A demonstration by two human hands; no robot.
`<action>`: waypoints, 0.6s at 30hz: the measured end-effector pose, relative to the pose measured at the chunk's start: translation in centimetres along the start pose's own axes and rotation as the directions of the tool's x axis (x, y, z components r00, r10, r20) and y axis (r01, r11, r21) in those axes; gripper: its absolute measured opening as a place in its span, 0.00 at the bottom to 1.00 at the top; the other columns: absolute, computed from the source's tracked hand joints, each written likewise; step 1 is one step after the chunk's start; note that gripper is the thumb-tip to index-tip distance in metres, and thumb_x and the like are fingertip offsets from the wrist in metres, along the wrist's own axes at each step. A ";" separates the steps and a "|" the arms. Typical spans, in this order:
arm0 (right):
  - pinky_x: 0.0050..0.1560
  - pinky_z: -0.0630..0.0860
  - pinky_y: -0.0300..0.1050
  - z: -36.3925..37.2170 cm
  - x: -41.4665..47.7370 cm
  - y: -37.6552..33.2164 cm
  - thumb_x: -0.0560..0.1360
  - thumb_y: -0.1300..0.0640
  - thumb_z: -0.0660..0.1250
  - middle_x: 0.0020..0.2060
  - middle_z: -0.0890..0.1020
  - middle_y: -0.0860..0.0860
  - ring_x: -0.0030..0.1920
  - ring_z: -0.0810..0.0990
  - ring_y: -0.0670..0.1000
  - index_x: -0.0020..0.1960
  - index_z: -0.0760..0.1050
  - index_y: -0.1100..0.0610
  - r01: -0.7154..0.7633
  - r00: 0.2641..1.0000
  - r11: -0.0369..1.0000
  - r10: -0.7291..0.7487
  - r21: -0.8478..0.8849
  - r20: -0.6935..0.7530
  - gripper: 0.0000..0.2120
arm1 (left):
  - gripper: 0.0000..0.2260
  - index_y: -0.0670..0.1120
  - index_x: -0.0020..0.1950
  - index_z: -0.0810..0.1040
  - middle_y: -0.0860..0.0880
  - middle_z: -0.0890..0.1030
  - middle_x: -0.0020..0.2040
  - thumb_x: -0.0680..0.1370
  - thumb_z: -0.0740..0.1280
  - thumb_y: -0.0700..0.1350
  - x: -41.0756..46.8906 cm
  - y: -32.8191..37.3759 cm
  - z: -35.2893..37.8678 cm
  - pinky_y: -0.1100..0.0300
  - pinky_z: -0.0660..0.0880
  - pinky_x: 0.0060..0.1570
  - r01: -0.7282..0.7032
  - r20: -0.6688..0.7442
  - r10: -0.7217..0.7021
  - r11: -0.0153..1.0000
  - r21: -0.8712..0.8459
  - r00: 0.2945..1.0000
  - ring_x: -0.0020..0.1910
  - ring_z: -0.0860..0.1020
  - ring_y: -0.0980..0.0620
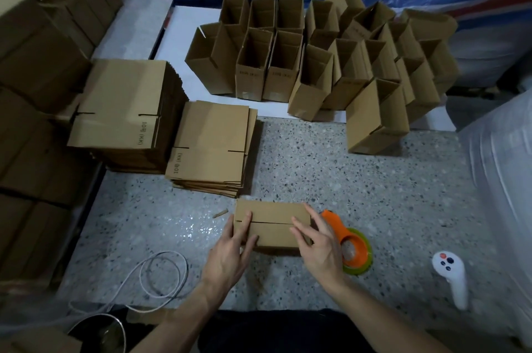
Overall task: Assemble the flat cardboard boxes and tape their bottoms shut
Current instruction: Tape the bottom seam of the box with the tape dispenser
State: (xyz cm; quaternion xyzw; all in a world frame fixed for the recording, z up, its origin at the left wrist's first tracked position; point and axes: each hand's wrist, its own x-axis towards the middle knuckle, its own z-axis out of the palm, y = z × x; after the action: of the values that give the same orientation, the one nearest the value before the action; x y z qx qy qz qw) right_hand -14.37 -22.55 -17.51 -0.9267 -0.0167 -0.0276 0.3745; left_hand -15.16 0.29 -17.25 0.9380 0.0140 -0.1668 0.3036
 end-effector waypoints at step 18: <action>0.47 0.81 0.53 -0.7 0.5 7.3 0.80 0.46 0.63 0.42 0.79 0.53 0.43 0.80 0.55 0.55 0.72 0.57 -0.572 0.680 0.652 0.716 -0.498 0.157 0.14 | 0.30 0.64 0.77 0.31 0.44 0.58 0.77 0.75 0.32 0.66 -1.0 1.8 -0.7 0.45 0.79 0.50 0.024 0.092 -0.051 0.961 0.274 0.994 0.55 0.80 0.43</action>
State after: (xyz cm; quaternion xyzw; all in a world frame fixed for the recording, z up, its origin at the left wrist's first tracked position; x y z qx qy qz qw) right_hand -13.57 -28.28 -22.01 -0.9160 0.2606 0.2673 0.1472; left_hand -15.64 -0.75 -15.37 0.9611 -0.0060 -0.2186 0.1686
